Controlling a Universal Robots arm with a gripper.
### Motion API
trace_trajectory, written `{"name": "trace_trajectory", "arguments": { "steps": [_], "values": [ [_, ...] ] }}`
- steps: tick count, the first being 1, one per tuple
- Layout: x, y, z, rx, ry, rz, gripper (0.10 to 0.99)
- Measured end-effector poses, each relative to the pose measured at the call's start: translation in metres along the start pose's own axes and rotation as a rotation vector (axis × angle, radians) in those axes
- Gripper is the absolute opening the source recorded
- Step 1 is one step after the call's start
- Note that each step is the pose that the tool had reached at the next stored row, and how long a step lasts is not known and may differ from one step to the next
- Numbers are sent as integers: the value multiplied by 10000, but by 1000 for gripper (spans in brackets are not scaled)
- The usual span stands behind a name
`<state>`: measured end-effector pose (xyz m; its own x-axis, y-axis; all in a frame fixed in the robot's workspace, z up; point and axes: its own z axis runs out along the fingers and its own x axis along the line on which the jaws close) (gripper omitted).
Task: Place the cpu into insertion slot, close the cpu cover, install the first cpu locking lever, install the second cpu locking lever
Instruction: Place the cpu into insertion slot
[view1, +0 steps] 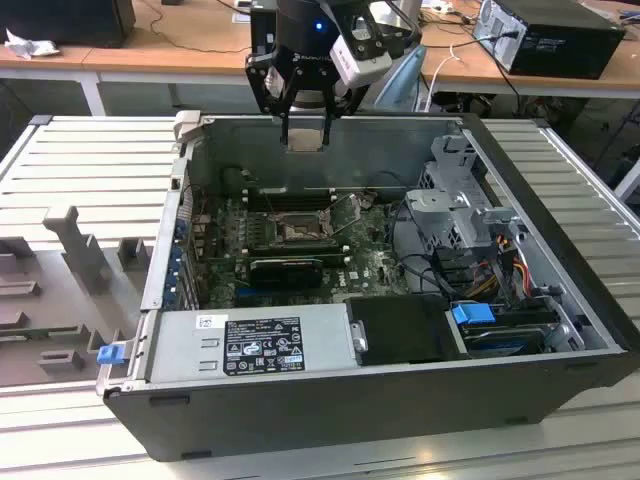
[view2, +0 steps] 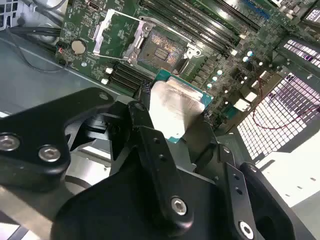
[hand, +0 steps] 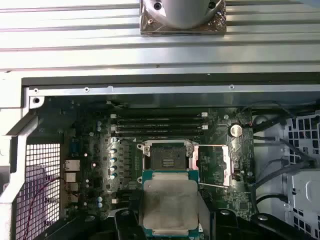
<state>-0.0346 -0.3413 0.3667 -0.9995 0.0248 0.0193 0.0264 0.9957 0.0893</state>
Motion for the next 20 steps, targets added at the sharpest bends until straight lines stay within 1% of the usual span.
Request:
{"name": "trace_trajectory", "arguments": {
  "steps": [1,5,6,7,15,17,20],
  "values": [
    [0,0,0,0,0,0,525],
    [0,0,1,4,-27,289,525],
    [0,0,0,30,-46,490,525],
    [0,0,0,35,-51,558,525],
    [1,-1,6,39,-78,853,525],
    [1,0,7,35,-92,1016,525],
    [1,-1,7,26,-132,1481,525]
  ]
}}
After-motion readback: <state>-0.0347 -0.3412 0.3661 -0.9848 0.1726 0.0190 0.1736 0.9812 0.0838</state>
